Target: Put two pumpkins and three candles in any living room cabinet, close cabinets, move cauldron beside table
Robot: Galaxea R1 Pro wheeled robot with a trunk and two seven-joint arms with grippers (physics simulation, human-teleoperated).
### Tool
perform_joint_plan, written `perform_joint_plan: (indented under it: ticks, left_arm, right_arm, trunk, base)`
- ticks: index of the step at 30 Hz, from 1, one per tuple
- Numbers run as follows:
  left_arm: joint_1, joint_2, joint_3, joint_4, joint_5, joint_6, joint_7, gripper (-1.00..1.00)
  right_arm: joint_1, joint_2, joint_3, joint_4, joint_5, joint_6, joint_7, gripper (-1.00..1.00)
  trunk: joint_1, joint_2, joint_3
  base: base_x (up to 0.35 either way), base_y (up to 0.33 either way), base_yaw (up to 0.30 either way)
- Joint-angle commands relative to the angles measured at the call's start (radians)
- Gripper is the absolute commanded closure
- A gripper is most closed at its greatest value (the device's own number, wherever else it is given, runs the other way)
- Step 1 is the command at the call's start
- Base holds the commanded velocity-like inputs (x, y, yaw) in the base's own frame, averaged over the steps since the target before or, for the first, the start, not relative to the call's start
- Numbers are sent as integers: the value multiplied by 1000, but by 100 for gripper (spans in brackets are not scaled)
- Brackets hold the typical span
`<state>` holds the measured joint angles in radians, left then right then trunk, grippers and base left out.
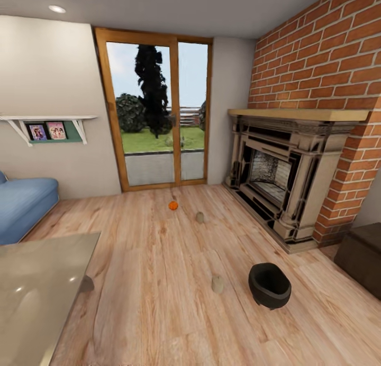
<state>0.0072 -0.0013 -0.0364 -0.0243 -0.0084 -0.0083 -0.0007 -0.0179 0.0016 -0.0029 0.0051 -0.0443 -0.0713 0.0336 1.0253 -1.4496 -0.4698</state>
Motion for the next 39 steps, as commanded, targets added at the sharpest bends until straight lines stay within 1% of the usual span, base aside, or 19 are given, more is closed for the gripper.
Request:
perform_joint_plan:
  ticks: [1,6,10,14,16,18,22,24,27,39]
  left_arm:
    - [0,0,-3,-2,0,-1,0,-100]
    - [0,0,-3,-2,3,-1,0,-100]
    - [0,1,-6,-2,0,-1,-2,-100]
    - [-1,3,-6,-7,-2,-15,-1,-100]
    - [-5,5,-6,-36,-2,-19,5,-100]
    - [-8,9,-5,-101,1,-11,8,-100]
    - [-15,17,-4,-160,0,-7,7,-100]
    - [-22,31,-5,-175,-3,-7,5,-100]
    - [-25,42,-5,-181,-4,-7,8,-100]
    - [-27,56,-6,-188,-7,-14,10,-100]
  right_arm:
    - [-1,0,0,1,-5,-4,3,-100]
    - [-1,0,0,1,-5,-4,3,-100]
    - [-1,0,0,1,-5,-4,3,-100]
    - [-1,0,0,1,-5,-4,3,-100]
    - [-1,0,0,1,-6,-4,4,-100]
    - [-1,0,0,0,-6,-4,5,-100]
    - [-1,0,0,-1,-6,-4,5,-100]
    - [-1,0,0,-2,-6,-4,5,-100]
    - [-1,0,0,-2,-6,-4,5,-100]
    - [-1,0,0,-2,-6,-4,5,-100]
  trunk:
    - [0,0,-1]
    - [0,0,-1]
    - [0,0,-1]
    - [0,0,-1]
    - [0,0,-1]
    - [0,0,-1]
    - [0,0,-1]
    - [0,0,-1]
    - [0,0,-1]
    - [0,0,-1]
  base:
    - [-79,0,159]
    - [-22,0,149]
    - [-3,0,30]
    - [-1,0,5]
    - [0,0,1]
    - [0,0,-19]
    - [0,0,-160]
    - [0,3,-235]
    - [-23,123,-248]
    - [-17,86,-123]
